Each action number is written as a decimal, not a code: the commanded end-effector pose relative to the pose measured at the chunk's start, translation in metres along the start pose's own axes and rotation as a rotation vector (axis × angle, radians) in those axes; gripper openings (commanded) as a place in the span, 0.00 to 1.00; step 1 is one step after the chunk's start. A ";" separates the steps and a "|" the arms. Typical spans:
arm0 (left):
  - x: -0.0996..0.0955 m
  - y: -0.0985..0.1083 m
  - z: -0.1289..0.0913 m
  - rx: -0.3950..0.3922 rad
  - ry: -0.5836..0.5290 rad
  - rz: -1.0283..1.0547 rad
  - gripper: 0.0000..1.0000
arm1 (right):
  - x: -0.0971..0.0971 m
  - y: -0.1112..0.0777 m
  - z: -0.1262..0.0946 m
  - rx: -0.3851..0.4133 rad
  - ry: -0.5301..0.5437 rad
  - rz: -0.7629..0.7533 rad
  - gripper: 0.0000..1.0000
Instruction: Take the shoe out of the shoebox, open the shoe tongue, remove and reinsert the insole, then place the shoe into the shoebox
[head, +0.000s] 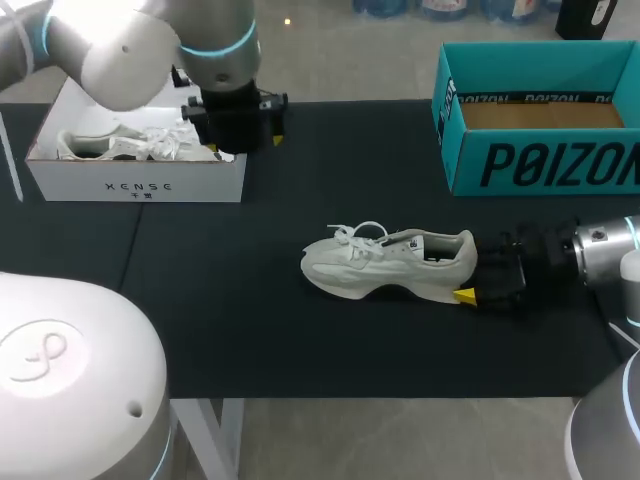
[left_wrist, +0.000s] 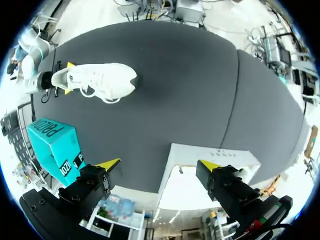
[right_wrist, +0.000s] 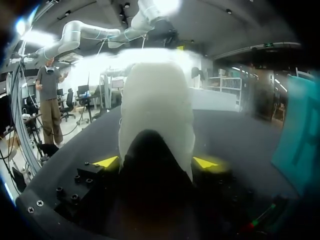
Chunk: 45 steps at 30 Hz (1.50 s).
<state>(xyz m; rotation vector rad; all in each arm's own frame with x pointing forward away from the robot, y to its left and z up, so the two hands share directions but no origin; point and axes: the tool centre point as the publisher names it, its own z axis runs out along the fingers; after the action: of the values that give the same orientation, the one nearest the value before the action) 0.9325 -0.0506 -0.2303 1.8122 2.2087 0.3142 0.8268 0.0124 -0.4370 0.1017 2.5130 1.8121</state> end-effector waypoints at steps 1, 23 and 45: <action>-0.014 -0.042 0.011 -0.094 0.010 -1.007 1.00 | 0.000 -0.004 0.004 0.001 -0.001 0.000 0.00; -0.052 -0.086 0.028 0.028 -0.023 -1.482 1.00 | 0.000 -0.004 0.004 0.001 -0.001 0.000 0.00; -0.056 -0.134 0.020 0.174 -0.211 -2.322 1.00 | 0.000 -0.004 0.004 0.001 -0.001 0.000 0.00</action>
<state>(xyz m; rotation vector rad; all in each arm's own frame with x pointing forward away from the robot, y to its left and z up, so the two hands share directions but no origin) 0.8401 -0.1268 -0.2824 -0.1958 2.7773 -0.1247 0.8270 0.0127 -0.4371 0.1007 2.5122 1.8135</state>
